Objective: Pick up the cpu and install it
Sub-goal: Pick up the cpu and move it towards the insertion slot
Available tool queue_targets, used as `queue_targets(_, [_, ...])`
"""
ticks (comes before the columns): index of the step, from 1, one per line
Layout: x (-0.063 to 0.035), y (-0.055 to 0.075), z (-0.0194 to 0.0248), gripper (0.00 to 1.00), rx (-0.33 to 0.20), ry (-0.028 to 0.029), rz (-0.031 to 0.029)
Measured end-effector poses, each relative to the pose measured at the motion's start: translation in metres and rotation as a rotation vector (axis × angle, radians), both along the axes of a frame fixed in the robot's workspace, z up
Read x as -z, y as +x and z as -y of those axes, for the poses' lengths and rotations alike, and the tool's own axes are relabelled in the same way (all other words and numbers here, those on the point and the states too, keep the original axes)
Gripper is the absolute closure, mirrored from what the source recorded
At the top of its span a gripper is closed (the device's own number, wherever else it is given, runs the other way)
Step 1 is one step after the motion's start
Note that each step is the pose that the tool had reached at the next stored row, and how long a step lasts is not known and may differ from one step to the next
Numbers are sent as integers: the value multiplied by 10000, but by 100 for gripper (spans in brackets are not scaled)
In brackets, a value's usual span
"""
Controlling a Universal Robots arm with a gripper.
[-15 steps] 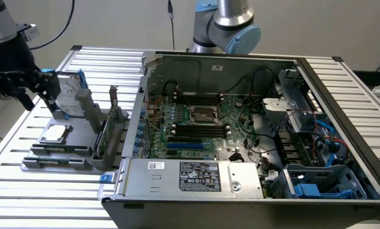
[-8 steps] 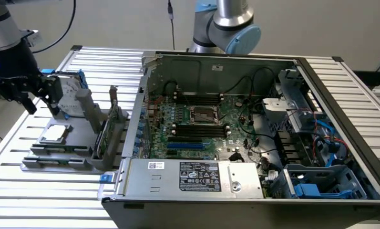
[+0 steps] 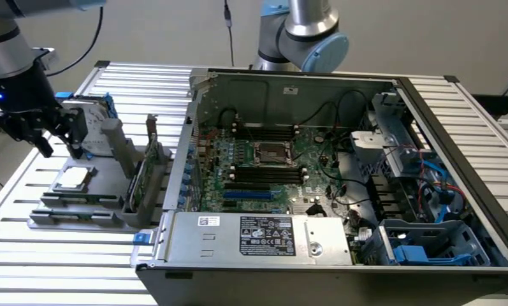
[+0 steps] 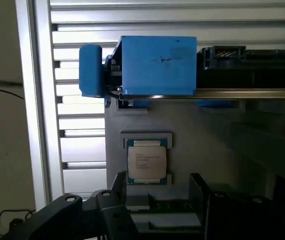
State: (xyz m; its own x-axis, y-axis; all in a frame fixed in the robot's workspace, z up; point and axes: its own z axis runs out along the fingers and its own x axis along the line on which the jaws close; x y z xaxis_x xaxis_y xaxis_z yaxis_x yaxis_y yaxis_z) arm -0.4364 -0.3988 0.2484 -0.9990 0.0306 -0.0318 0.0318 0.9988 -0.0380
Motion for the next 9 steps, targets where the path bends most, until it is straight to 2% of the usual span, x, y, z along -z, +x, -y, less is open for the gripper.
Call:
queue_targets(1, [11,-1,1,38,-11,58,-1])
queue_targets(4, [44,-1,14,38,-27,288,0])
queue_targets(5, [57,-1,25,38,-27,340,0])
queue_targets(7, [90,-1,58,38,-29,402,1])
queue_targets(9, [126,-1,103,38,-33,439,1])
